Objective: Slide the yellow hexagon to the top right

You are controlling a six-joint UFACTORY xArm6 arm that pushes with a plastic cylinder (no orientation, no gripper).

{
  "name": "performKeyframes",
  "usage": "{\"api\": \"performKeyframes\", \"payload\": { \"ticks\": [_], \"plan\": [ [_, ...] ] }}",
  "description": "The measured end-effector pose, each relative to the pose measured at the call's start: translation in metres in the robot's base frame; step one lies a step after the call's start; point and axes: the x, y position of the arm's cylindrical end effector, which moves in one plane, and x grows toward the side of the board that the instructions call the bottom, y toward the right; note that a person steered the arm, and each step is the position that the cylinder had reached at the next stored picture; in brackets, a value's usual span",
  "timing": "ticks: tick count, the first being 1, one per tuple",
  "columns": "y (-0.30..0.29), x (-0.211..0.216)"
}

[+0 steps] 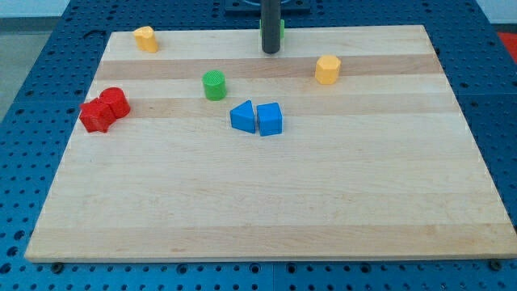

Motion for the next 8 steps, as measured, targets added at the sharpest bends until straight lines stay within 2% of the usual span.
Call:
{"api": "performKeyframes", "payload": {
  "ticks": [1,2,4,5,6,8],
  "plan": [
    [0.0,0.017],
    [0.0,0.052],
    [0.0,0.072],
    [0.0,0.115],
    [0.009,0.134],
    [0.036,0.121]
  ]
}}
